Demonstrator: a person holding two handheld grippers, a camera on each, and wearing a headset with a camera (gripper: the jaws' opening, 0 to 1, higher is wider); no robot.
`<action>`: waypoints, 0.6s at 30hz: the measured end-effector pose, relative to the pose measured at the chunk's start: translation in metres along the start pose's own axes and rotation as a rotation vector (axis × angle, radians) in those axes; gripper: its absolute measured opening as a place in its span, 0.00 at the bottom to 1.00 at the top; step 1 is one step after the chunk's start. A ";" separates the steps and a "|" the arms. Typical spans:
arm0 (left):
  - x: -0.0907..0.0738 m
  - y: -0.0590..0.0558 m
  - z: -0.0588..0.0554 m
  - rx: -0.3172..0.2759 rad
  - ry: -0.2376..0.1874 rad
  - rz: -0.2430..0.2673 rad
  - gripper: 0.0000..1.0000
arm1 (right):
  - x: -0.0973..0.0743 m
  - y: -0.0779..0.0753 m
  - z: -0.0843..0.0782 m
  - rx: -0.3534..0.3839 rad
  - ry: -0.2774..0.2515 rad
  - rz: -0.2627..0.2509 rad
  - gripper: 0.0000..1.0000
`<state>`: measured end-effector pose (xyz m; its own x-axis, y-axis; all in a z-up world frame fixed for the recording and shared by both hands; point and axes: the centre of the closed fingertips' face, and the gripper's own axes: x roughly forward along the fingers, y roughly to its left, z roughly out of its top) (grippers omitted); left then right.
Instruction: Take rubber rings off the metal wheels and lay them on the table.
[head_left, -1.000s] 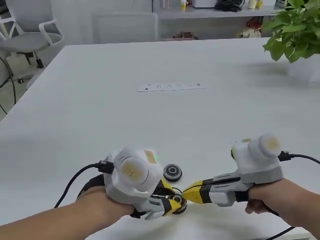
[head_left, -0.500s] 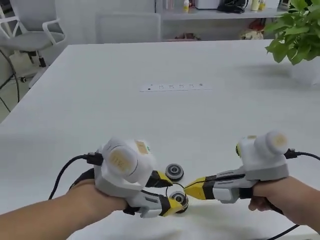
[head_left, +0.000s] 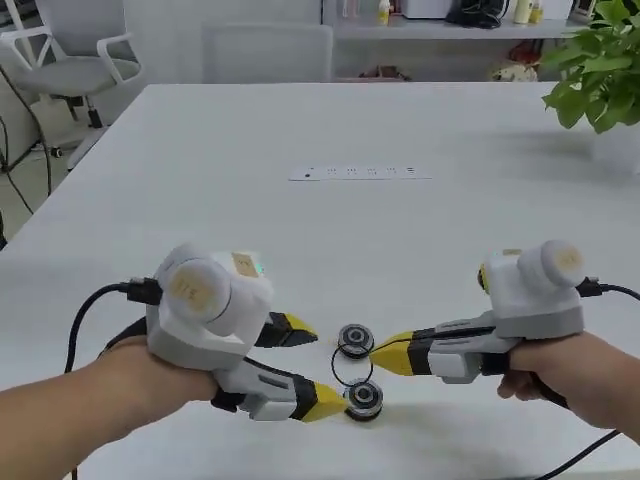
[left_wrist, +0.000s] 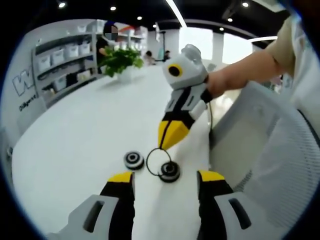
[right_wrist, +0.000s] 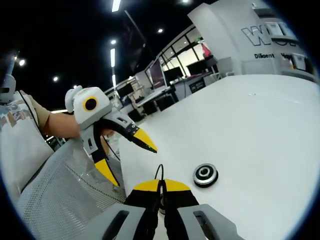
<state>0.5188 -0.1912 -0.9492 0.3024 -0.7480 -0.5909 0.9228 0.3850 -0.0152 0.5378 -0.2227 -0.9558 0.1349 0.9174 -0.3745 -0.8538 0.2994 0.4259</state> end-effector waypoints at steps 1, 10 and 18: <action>-0.002 0.001 0.000 0.002 -0.001 0.005 0.53 | 0.001 0.001 0.003 -0.004 -0.001 0.001 0.00; -0.020 0.014 0.000 -0.010 -0.022 0.048 0.63 | 0.013 -0.002 0.018 -0.029 0.004 0.004 0.00; -0.033 0.023 -0.008 -0.035 -0.026 0.083 0.70 | 0.029 -0.004 0.017 -0.048 0.044 0.003 0.00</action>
<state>0.5284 -0.1533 -0.9361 0.3844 -0.7263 -0.5699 0.8853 0.4650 0.0045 0.5536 -0.1927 -0.9545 0.1108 0.9057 -0.4091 -0.8773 0.2826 0.3880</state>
